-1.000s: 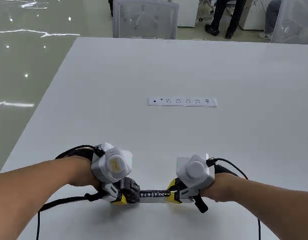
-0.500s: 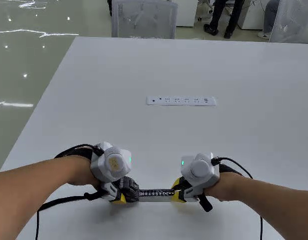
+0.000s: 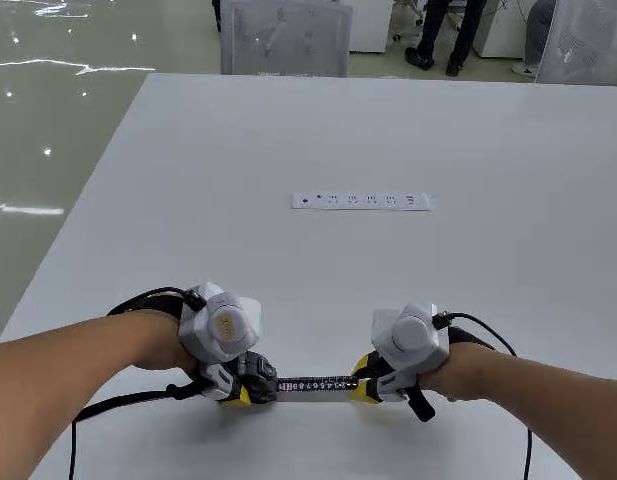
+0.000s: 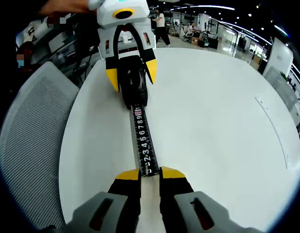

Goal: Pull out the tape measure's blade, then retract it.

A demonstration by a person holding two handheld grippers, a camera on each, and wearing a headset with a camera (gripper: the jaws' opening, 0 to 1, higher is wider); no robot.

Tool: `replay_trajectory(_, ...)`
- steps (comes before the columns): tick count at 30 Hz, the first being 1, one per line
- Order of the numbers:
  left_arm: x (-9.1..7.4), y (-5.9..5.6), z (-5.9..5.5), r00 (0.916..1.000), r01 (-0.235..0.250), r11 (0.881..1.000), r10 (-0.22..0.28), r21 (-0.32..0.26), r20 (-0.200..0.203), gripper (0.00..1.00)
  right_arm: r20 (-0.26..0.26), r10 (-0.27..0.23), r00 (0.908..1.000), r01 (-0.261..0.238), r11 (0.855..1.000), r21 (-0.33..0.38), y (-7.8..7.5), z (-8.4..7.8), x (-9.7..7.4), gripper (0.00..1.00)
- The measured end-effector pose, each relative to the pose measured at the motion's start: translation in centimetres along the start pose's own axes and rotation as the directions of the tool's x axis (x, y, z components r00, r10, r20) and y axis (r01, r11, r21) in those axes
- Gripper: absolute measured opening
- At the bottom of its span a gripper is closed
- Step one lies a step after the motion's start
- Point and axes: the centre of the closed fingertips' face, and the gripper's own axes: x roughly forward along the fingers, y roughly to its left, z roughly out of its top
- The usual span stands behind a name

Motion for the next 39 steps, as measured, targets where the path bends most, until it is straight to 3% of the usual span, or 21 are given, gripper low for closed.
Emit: replay_trajectory(39,0.1,0.0,0.2,0.9999,-0.002,1.0,0.002,-0.004,0.011,0.36,-0.02,-0.029,0.9994,0.03,0.999,0.045,-0.9,-3.4,-2.4,0.12)
